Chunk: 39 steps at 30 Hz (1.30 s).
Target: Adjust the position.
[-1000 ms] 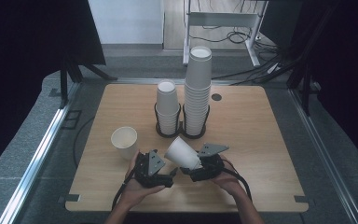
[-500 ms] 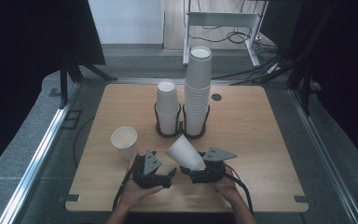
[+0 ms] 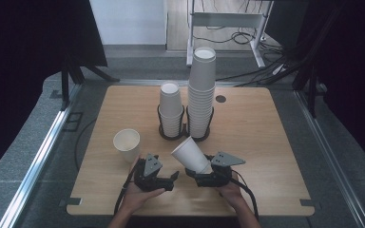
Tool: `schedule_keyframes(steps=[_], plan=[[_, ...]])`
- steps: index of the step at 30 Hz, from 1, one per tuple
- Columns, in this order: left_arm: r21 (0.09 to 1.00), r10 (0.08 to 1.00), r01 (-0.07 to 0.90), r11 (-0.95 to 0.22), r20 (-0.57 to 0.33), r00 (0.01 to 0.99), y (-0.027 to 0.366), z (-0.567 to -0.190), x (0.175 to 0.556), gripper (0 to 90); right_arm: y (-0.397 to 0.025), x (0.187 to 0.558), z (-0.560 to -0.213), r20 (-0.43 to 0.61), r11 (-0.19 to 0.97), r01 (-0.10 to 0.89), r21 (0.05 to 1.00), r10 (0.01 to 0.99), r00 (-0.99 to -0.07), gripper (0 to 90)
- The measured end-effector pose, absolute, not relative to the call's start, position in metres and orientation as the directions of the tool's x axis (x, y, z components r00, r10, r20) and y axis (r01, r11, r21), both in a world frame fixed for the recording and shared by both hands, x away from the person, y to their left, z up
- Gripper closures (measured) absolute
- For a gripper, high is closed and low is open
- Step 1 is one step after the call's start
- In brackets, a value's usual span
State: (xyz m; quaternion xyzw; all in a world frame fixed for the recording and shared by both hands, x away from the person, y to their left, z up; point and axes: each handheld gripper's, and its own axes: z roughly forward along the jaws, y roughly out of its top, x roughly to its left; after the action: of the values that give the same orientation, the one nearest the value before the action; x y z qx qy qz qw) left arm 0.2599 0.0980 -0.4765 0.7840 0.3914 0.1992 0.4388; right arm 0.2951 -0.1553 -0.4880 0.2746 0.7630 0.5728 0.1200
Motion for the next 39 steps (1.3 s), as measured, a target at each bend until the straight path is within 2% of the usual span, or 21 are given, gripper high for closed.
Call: schedule_keyframes(steps=[10,18,25,28,36,39], plan=[[0.846,0.777,0.471,-0.250,-0.116,0.619,0.101,-0.475,0.260,8.9,-0.161,0.294,-0.485,0.160,0.115,0.269,0.956,0.563,-0.811,22.8],[0.833,0.694,0.551,-0.046,-0.370,0.618,0.111,-0.473,0.265,9.8,-0.162,0.290,-0.488,0.162,0.070,0.239,0.969,0.553,-0.817,22.8],[0.819,0.635,0.571,0.050,-0.468,0.615,0.117,-0.470,0.266,9.1,-0.157,0.286,-0.488,0.145,0.065,0.212,0.975,0.535,-0.832,22.8],[0.795,0.552,0.597,0.106,-0.547,0.630,0.119,-0.469,0.268,6.7,-0.151,0.282,-0.490,0.133,0.070,0.199,0.978,0.527,-0.839,22.8],[0.762,0.466,0.627,0.158,-0.618,0.633,0.118,-0.471,0.271,3.7,-0.130,0.271,-0.496,0.093,0.104,0.162,0.981,0.484,-0.870,22.9],[0.758,0.460,0.630,0.169,-0.626,0.630,0.117,-0.471,0.272,3.9,-0.124,0.267,-0.497,0.075,0.123,0.150,0.981,0.474,-0.877,22.9]])
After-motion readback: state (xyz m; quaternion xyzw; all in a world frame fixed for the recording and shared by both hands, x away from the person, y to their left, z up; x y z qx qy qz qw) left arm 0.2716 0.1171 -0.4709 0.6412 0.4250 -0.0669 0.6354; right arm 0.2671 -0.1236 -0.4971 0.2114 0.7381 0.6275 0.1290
